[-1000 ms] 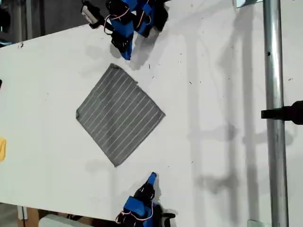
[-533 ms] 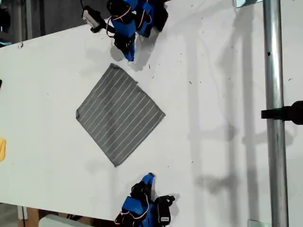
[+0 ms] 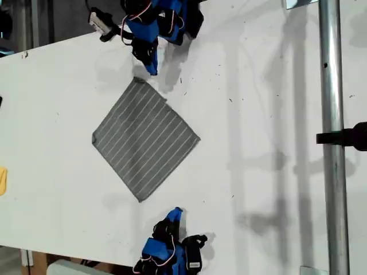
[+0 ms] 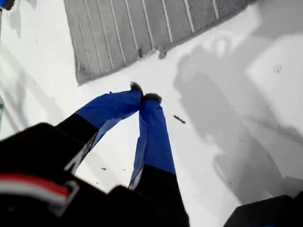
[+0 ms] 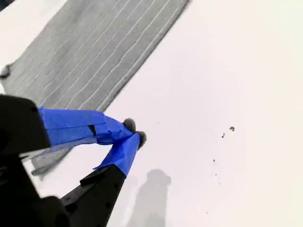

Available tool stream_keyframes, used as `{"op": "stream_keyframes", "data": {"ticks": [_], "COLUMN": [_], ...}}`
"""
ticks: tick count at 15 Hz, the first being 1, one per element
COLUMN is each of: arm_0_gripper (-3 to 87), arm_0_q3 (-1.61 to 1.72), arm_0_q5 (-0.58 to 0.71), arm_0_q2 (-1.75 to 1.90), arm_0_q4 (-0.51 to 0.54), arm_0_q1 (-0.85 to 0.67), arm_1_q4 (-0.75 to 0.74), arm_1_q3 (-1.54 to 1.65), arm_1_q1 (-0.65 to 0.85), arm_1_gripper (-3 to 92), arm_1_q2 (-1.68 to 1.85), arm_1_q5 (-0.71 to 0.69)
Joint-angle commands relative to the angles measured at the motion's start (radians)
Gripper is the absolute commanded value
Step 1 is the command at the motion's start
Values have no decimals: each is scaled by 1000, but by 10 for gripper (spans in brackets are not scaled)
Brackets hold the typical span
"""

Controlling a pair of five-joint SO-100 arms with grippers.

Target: Grasp corners of a towel and fold twice.

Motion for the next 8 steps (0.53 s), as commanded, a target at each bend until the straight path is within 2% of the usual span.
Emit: {"op": "stream_keyframes", "data": {"ticks": [1, 3, 8], "arm_0_gripper": [-30, -30, -29], "arm_0_q3": [-348, -565, -943], "arm_0_q5": [101, 195, 291], "arm_0_q2": [-454, -746, -1238], "arm_0_q4": [-120, -193, -227], "arm_0_q1": [-49, -75, -123], "arm_1_q4": [-57, -74, -132], "arm_1_q3": [-232, -377, -736], "arm_1_q1": [64, 138, 262], "arm_1_gripper": [-3, -3, -3], "arm_1_q2": [-189, -344, -767], "arm_1_q5": [-114, -216, -400]}}
